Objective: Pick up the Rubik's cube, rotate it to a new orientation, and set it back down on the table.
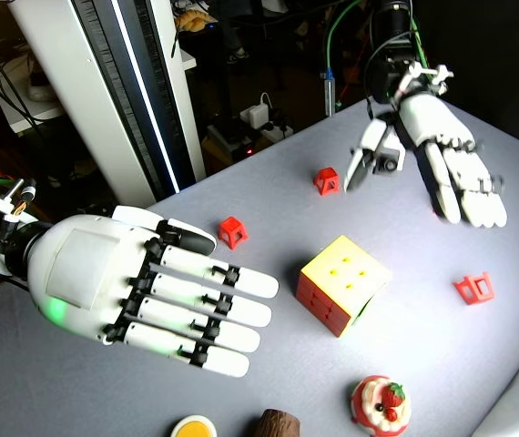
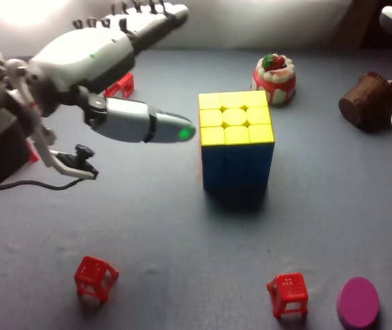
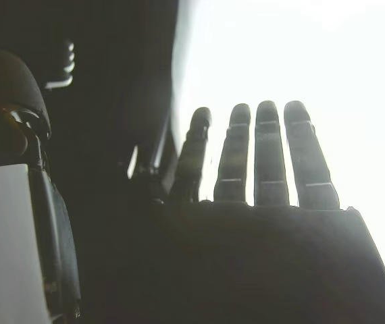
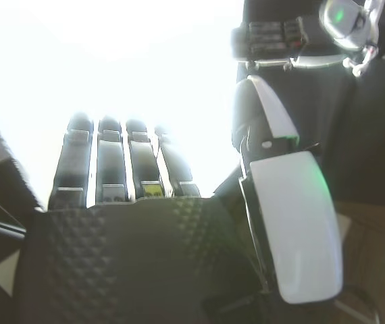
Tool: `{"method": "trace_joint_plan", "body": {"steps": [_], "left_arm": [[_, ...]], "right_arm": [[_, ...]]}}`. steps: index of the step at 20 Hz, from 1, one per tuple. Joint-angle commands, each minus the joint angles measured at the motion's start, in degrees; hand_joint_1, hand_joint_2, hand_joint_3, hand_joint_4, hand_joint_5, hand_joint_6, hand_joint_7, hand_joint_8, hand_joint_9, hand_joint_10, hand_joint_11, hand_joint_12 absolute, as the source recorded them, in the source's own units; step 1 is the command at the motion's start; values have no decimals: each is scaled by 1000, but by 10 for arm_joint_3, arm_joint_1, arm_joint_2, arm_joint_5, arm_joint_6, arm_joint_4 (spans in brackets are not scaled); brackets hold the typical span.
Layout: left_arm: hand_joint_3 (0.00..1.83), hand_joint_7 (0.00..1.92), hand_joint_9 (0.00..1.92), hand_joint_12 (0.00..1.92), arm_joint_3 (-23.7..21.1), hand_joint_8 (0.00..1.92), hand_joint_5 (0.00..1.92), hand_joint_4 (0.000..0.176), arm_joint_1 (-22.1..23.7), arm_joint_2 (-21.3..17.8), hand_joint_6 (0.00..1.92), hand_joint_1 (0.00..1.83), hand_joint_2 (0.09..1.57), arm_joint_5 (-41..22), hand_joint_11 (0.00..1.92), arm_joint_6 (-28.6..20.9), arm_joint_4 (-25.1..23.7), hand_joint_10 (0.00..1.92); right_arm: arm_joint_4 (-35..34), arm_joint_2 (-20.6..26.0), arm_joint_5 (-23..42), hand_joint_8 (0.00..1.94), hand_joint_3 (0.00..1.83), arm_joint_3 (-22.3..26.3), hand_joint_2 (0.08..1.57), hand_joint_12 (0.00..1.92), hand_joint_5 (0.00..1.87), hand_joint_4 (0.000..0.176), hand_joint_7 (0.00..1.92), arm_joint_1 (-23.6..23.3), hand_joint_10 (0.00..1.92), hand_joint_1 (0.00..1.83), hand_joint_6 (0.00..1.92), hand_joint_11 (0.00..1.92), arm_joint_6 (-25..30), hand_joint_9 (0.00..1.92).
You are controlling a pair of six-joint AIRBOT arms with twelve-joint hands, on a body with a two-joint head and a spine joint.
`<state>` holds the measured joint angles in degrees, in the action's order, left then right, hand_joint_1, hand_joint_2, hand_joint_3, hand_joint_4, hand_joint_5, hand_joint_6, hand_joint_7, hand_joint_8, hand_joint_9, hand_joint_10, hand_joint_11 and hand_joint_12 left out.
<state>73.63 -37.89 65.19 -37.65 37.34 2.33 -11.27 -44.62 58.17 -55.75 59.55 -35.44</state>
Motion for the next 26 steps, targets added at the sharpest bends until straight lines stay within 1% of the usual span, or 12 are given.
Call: {"method": "trace_joint_plan", "body": {"steps": [1, 2, 3, 4, 5, 6, 8, 10, 11, 16, 22, 26], "left_arm": [[18, 0, 0, 284, 1, 0, 0, 0, 10, 6, 0, 650, 816, -46, 0, -4, -1, 0], [16, 0, 0, 59, 6, 0, 0, 3, 15, 15, 0, 657, 841, -31, 0, -4, -1, 0], [16, 0, 0, 11, 11, 0, 0, 5, 18, 23, 0, 649, 850, -18, 0, -4, -1, 0], [20, 0, 0, 1, 17, 0, 0, 0, 22, 32, 0, 643, 863, -3, 0, -4, -1, 0], [15, 0, 0, 0, 24, 0, 0, 0, 25, 42, 0, 714, 856, 9, 0, -6, -1, 0], [14, 0, 0, 0, 28, 0, 0, 0, 27, 48, 0, 721, 857, 18, 0, -6, 0, 0], [16, 0, 0, 0, 41, 0, 0, 34, 34, 66, 0, 651, 867, 40, 0, -7, 2, 0], [17, 0, 0, 0, 51, 0, 0, 24, 40, 77, 0, 624, 876, 55, 0, -8, 3, 0], [20, 0, 0, 0, 55, 0, 0, 0, 42, 82, 0, 635, 885, 63, 0, -8, 3, 0], [8, 0, 0, 0, 67, 0, 0, 0, 44, 100, 0, 665, 870, 88, 0, -8, 6, 0], [5, 0, 0, 0, 82, 0, 0, 0, 47, 118, 0, 750, 869, 115, 0, -7, 5, 0], [12, 0, 0, 0, 91, 0, 0, 0, 48, 127, 0, 787, 889, 128, 0, -7, 5, 0]], "right_arm": [[-8, 1, 68, 0, 20, -1, 1311, 0, 0, 0, 0, -5, 0, 647, 0, 0, 3, 0], [-9, 1, 66, 0, 18, -2, 1314, 0, 0, 0, 0, -5, 0, 661, 0, 0, 3, 0], [-10, 1, 63, 0, 15, -3, 1314, 0, 0, 0, 0, -5, 0, 649, 0, 0, 3, 0], [-10, 0, 61, 0, 14, -3, 1319, 0, 0, 0, 0, -5, 0, 609, 0, 0, 3, 0], [-10, 0, 61, 0, 12, -3, 1319, 0, 0, 0, 0, -4, 0, 617, 0, 0, 3, 0], [-10, 0, 61, 0, 11, -3, 1319, 0, 0, 0, 0, -4, 0, 619, 0, 0, 3, 0], [-12, -1, 60, 0, 6, -5, 1311, 0, 0, 0, 0, -4, 0, 600, 0, 0, 3, 0], [-12, -3, 59, 0, 9, -5, 1321, 0, 0, 0, 0, -4, 0, 595, 0, 0, 3, 0], [-12, -4, 58, 0, 6, -6, 1318, 0, 0, 0, 0, -4, 0, 606, 0, 0, 3, 0], [-14, -7, 57, 0, 4, -8, 1319, 0, 0, 0, 0, -4, 0, 546, 0, 0, 3, 0], [-14, -10, 56, 0, 5, -8, 1330, 0, 0, 0, 0, -2, 0, 624, 0, 0, 3, 0], [-14, -11, 55, 0, 5, -8, 1336, 0, 0, 0, 0, -2, 0, 597, 0, 0, 3, 0]]}}
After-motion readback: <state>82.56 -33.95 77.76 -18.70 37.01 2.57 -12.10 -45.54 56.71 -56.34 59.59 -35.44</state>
